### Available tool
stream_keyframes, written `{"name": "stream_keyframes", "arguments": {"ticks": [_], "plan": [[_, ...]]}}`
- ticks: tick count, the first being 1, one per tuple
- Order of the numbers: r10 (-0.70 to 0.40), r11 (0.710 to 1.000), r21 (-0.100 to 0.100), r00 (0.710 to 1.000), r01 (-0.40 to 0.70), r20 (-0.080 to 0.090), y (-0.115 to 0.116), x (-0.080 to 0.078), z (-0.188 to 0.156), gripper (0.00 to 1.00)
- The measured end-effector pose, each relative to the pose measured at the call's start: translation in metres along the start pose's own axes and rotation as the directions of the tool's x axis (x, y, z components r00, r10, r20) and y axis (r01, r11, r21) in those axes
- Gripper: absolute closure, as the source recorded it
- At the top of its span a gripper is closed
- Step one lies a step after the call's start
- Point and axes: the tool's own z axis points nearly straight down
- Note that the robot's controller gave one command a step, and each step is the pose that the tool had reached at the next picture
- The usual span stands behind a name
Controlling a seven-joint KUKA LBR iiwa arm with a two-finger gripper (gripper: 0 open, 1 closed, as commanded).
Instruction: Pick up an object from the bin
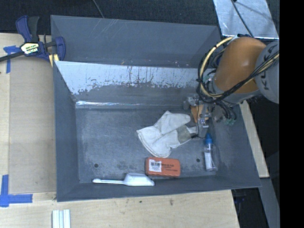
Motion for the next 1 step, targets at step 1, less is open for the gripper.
{"name": "stream_keyframes", "arguments": {"ticks": [1], "plan": [[0.020, 1.000, -0.003, 1.000, -0.020, -0.006, 0.0297, -0.0049, 0.0219, 0.00]]}}
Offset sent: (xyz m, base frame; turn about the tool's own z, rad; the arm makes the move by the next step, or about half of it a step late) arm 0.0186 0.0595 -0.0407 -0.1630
